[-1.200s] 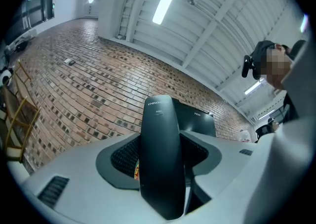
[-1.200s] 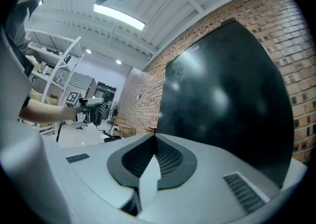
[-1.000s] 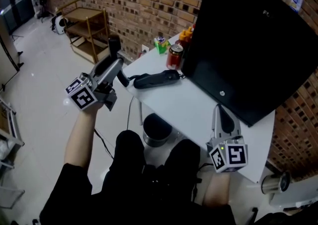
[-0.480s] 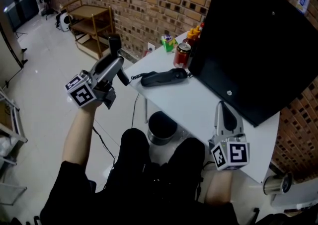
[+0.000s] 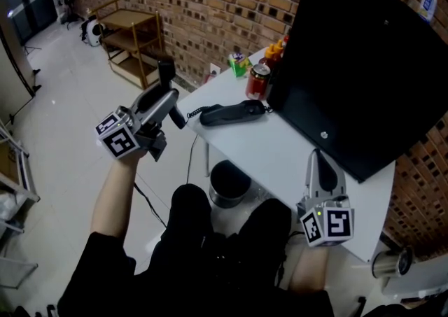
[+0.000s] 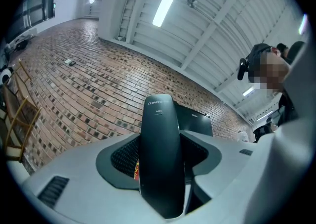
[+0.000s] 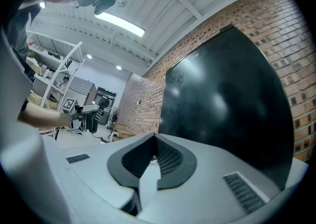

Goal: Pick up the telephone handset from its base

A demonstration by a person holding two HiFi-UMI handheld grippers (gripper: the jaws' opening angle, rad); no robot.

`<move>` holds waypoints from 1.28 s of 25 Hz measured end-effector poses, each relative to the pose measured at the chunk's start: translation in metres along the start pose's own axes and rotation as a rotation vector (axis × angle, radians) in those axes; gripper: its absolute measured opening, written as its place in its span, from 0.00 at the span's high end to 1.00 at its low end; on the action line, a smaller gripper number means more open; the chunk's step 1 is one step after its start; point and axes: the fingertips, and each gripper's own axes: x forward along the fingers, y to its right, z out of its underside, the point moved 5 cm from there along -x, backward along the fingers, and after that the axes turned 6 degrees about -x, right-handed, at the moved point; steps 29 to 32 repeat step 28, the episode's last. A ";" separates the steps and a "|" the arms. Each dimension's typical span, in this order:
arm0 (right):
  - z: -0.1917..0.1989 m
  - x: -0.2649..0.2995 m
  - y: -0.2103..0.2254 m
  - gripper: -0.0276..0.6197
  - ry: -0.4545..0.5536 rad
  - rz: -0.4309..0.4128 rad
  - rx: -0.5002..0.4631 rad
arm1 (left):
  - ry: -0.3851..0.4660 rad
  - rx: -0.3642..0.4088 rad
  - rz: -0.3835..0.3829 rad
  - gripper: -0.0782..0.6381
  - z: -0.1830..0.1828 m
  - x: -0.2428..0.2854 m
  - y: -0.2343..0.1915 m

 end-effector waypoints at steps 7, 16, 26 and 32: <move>0.003 -0.005 -0.003 0.94 0.010 -0.004 0.015 | 0.002 0.024 0.003 0.54 -0.005 -0.004 0.005; 0.009 -0.005 0.001 0.94 0.007 -0.004 0.030 | 0.012 0.012 0.001 0.54 -0.005 -0.009 0.004; 0.013 0.005 -0.006 0.94 0.009 -0.033 0.037 | 0.001 0.034 -0.013 0.54 -0.004 -0.013 0.002; 0.013 0.005 -0.007 0.94 0.012 -0.036 0.038 | 0.001 0.038 -0.015 0.54 -0.004 -0.013 0.001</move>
